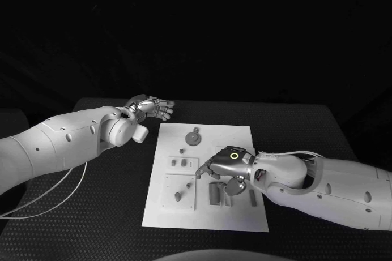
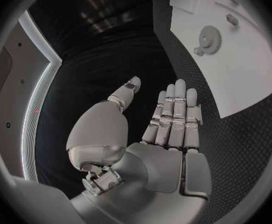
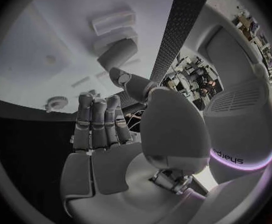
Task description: Assemble the parts on the task board
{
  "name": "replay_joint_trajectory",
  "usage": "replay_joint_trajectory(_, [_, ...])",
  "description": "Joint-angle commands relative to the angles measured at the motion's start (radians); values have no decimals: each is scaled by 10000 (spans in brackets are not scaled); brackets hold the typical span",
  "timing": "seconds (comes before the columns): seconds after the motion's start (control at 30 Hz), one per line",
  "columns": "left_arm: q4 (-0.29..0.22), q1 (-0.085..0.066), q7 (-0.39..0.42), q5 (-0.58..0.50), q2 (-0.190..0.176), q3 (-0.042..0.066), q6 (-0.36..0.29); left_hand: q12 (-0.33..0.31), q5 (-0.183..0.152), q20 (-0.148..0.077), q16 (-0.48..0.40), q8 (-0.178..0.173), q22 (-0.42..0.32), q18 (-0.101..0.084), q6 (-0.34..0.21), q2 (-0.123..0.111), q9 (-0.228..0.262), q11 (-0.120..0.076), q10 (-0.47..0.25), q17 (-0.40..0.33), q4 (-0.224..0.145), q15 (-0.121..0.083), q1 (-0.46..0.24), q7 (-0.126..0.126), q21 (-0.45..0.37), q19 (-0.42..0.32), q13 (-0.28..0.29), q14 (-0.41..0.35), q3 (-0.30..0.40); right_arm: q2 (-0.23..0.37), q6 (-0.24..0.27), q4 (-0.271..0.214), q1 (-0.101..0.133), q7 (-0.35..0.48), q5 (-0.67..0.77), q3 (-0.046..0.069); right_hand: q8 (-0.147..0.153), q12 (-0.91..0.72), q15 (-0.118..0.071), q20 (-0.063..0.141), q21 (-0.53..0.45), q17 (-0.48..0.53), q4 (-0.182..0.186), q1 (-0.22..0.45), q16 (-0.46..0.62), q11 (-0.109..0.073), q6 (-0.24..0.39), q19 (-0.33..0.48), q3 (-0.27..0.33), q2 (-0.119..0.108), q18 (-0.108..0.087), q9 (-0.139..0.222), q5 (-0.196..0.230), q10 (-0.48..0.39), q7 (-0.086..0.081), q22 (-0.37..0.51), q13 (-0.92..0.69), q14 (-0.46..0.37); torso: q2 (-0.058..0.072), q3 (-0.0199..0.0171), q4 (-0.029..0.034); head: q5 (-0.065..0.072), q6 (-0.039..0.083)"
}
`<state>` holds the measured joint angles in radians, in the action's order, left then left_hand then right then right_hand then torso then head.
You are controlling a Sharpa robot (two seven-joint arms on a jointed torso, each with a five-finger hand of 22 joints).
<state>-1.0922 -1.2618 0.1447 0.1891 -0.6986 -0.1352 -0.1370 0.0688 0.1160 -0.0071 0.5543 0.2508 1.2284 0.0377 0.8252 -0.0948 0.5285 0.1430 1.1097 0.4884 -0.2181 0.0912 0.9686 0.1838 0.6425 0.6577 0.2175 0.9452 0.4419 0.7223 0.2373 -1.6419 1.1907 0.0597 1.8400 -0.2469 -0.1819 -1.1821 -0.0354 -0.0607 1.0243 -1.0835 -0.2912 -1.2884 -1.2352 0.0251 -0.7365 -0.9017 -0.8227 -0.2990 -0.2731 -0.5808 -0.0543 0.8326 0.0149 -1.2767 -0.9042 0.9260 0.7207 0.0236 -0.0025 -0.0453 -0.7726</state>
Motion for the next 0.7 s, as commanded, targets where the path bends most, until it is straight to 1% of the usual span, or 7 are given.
replay_joint_trajectory(0.03, [-21, -7, 107, 26, 16, 6, 156, 6, 34, 9, -37, 36, 16, 159, -46, 89, -11, 47, -8, 15, 6, 22, -49, -56, -44, 41, -17, 57, 8, -15, -493, 15, -82, -92, 496, 1, -87, -100, -16, 27, 62, -4, 1, 61, -102, -3, 27, -46, 46, -8, 113, -33, 55, -77, -19, -26, 11, -92, 1, 1, 13, 1, -20])
replay_joint_trajectory(0.17, [-2, -7, 94, 26, -1, 6, 173, 5, 33, 9, -40, 36, 18, 159, -48, 93, -12, 47, -9, 19, 8, 22, -51, -56, -45, 41, -18, 58, 7, 11, -634, -18, -97, -125, 504, 2, -206, -217, -18, 51, 114, 14, 9, 25, -213, -10, -92, -50, -48, -2, 113, -82, 58, -116, -101, -64, 44, -131, -1, 2, 17, -22, -56])
replay_joint_trajectory(0.37, [-11, -7, 95, 26, -22, 6, 178, 5, 33, 8, -43, 38, 20, 159, -48, 97, -13, 48, -10, 25, 9, 21, -53, -55, -47, 42, -20, 61, 6, -7, -774, 3, -214, -138, 521, 2, -251, -308, -16, 57, 160, 24, 7, 62, -304, -9, -107, -42, -58, 0, 113, -98, 59, -153, -122, -101, 67, -165, -2, 10, 6, -28, -83])
replay_joint_trajectory(0.5, [-12, -7, 94, 26, -23, 6, 181, 5, 32, 8, -45, 39, 22, 159, -48, 98, -14, 48, -10, 29, 8, 21, -53, -55, -48, 42, -21, 62, 5, -7, -948, 104, -299, -150, 514, 2, -281, -387, -13, 63, 203, 33, 10, 102, -383, -7, -109, -37, -46, 0, 113, -108, 59, -185, -158, -134, 86, -195, -3, 8, 9, -36, -110])
replay_joint_trajectory(0.7, [-7, -7, 95, 26, -33, 6, 183, 5, 32, 7, -48, 40, 24, 160, -48, 103, -15, 48, -11, 34, 9, 20, -53, -54, -49, 44, -22, 65, 5, -34, -953, 166, -371, -143, 517, 2, -324, -561, -18, 86, 301, 48, 16, 83, -554, -13, -88, -50, -79, 7, 113, -119, 59, -223, -187, -200, 118, -233, 1, 5, 10, -33, -122])
